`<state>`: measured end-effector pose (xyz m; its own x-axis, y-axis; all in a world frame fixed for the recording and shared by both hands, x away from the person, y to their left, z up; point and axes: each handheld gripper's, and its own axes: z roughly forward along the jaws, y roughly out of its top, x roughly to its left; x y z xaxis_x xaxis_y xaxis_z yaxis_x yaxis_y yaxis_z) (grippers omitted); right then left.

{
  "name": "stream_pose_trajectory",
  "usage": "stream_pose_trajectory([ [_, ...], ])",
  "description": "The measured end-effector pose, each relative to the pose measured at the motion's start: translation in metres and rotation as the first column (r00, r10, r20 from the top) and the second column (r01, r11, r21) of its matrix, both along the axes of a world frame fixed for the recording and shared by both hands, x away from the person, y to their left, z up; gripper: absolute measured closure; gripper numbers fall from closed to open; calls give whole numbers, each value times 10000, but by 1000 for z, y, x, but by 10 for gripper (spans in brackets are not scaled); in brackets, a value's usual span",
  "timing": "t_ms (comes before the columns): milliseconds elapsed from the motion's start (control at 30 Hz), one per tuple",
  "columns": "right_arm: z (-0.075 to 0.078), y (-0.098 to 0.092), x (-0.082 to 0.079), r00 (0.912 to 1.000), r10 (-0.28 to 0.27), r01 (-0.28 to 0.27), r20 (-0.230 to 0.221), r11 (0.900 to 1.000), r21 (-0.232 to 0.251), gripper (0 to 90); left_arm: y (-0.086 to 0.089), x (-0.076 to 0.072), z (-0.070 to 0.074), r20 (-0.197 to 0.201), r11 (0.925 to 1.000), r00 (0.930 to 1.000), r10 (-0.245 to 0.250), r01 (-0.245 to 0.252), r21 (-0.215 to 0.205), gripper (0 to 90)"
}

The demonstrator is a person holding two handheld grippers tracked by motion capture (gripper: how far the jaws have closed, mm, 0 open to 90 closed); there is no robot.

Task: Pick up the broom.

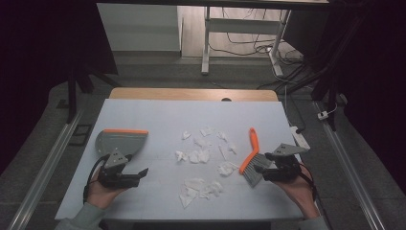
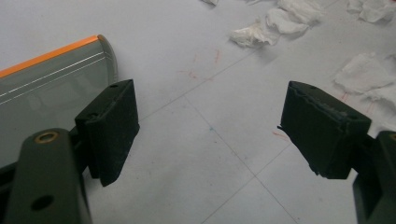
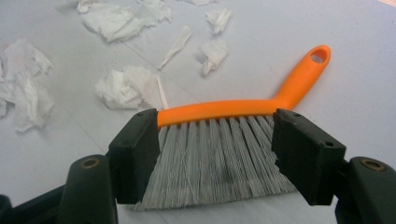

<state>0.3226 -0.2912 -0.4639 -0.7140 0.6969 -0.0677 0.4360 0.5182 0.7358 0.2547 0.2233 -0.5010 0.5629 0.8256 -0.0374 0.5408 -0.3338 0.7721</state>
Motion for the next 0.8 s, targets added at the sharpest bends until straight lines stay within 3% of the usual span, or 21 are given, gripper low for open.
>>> stream_pose_trajectory([
  [433,15,6,16,9977,-621,620,-254,9981,-66,328,0,3,3,3,10000,10000,-10,10,1,203],
  [467,17,9,23,9966,-668,661,-479,9977,-160,328,-1,4,2,-9,10000,10000,-33,33,30,203],
  [800,31,29,53,9879,-1012,902,-1177,9913,-960,328,0,6,1,-81,9998,9999,-129,130,123,202],
])
